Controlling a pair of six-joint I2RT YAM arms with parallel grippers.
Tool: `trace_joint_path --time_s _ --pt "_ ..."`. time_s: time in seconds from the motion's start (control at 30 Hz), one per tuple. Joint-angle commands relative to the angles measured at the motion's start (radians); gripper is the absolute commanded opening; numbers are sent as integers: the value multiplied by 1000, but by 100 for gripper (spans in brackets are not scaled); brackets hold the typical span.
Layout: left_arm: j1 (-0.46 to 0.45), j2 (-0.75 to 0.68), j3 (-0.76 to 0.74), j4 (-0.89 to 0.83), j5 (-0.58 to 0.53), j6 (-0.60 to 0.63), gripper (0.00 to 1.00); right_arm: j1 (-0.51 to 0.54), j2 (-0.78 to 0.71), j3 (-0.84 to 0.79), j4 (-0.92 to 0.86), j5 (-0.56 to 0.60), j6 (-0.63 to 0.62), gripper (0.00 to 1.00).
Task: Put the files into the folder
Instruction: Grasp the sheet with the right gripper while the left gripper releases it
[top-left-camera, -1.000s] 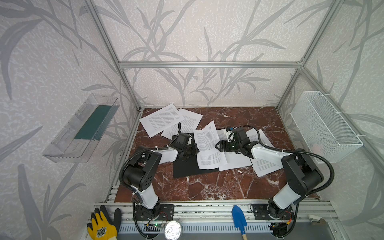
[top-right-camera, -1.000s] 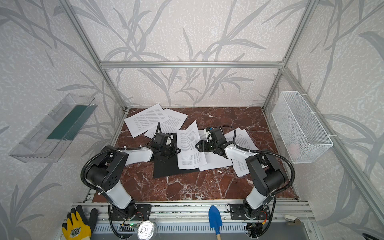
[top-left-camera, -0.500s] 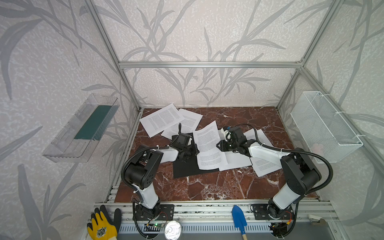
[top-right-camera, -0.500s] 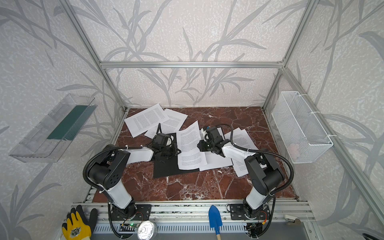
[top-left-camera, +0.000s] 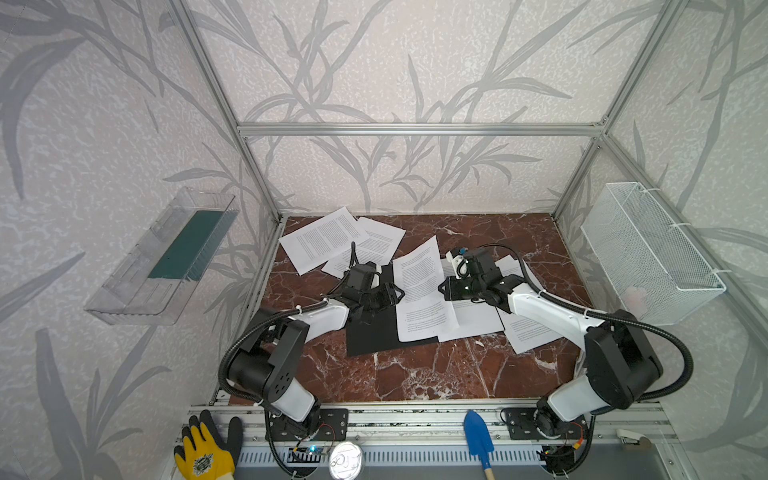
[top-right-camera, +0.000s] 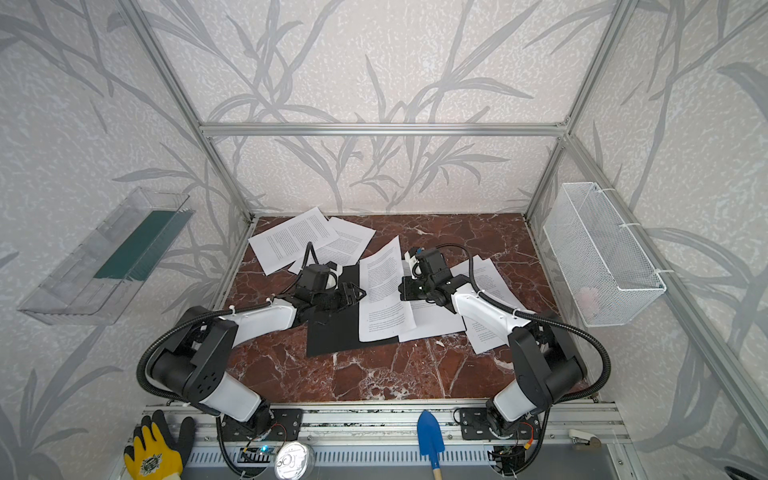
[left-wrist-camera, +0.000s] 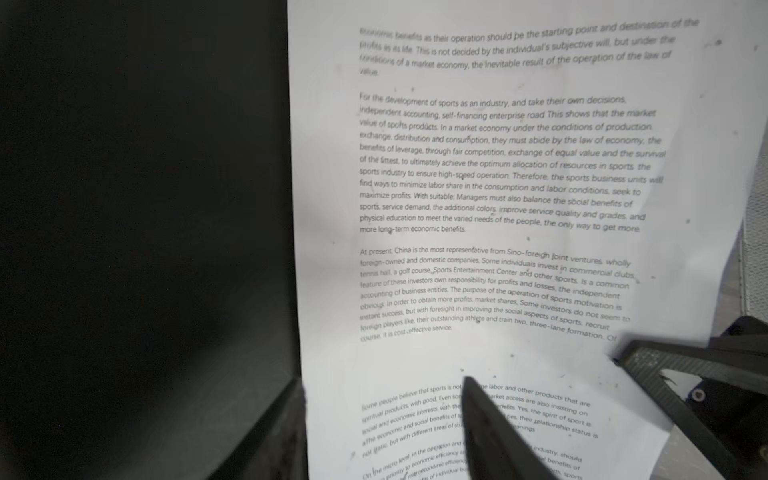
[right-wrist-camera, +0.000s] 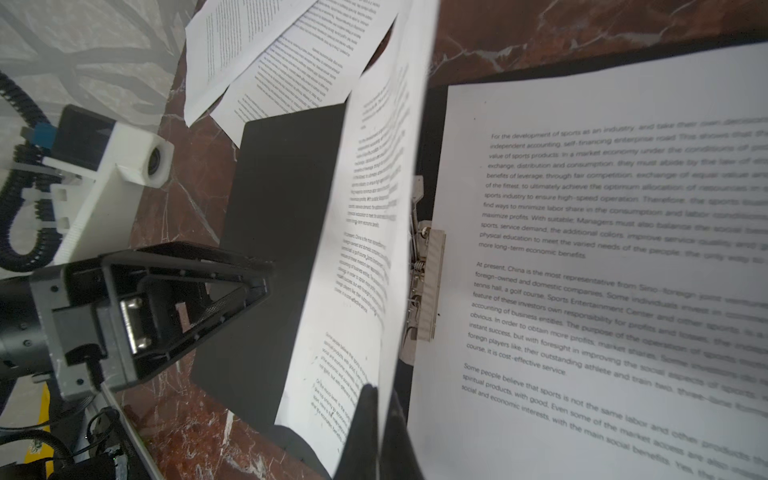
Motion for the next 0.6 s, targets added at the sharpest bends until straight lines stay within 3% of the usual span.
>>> trace_joint_path --time_s 0.0,0.13,0.4,0.57 --pt "-13 -105 -46 61 -17 35 99 -43 -51 36 -125 17 -34 0" --pt "-46 -229 -105 142 -18 63 99 -100 -80 60 -223 47 -85 0" --pt "-106 -473 -262 309 -136 166 99 -204 -65 143 -389 106 -197 0" --pt "-121 -533 -301 333 -193 197 99 -218 -7 198 -464 168 -273 0"
